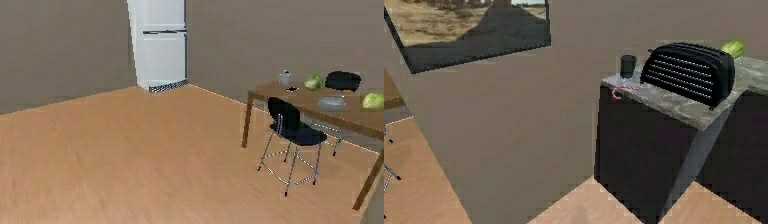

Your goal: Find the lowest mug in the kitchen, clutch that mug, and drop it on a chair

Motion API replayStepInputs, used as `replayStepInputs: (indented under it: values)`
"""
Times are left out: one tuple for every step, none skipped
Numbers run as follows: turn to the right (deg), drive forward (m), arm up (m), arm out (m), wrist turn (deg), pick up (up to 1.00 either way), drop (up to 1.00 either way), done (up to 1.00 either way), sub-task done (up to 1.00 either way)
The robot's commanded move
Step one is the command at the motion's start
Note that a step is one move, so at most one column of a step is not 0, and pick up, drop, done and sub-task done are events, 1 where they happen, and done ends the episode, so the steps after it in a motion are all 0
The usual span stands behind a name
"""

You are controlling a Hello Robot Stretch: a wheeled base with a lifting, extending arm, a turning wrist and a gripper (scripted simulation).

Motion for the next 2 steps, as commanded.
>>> replayStepInputs:
  values:
    - [0.0,1.0,0.0,0.0,0.0,0.0,0.0,0.0,0.0]
    - [6.0,0.0,0.0,0.0,0.0,0.0,0.0,0.0,0.0]
